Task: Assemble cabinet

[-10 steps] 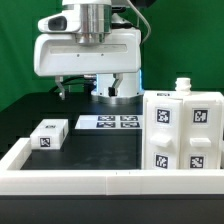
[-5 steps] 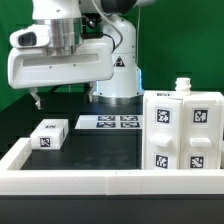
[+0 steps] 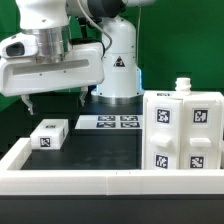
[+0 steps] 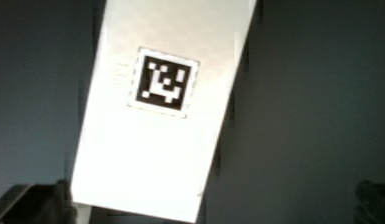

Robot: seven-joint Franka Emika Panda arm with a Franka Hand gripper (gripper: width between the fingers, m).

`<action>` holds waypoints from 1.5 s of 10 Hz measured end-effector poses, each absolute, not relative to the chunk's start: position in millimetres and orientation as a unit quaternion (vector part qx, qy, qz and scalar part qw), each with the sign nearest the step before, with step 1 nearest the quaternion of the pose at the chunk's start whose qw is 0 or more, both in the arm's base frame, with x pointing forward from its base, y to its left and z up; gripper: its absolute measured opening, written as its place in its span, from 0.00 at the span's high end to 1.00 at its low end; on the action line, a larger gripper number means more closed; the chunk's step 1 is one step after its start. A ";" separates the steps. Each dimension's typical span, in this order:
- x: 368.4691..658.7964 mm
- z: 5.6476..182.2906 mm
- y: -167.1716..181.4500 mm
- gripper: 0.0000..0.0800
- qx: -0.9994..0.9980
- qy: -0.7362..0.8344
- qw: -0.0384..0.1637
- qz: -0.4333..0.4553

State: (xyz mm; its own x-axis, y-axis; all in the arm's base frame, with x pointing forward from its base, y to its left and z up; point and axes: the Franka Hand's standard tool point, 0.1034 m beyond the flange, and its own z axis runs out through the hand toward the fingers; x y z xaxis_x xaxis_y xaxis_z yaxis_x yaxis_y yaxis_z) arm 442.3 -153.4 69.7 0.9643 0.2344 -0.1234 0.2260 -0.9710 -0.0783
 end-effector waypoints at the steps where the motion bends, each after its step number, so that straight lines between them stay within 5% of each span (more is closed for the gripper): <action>1: 442.1 69.3 -153.3 0.00 -0.990 -0.116 0.032 0.066; 6: 441.2 44.1 -173.4 0.00 -0.991 -0.122 0.006 0.049; 15: 428.4 16.4 -178.2 0.00 -0.990 -0.124 0.003 0.063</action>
Offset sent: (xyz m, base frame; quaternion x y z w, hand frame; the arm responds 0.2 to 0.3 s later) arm -0.0042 -0.0243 -0.0246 -0.0412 0.0228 -0.0183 0.9987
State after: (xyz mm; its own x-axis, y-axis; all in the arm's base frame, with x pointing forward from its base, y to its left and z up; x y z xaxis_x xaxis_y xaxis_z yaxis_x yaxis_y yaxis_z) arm 428.4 -178.2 16.4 0.9614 0.2455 -0.1239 0.2447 -0.9693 -0.0219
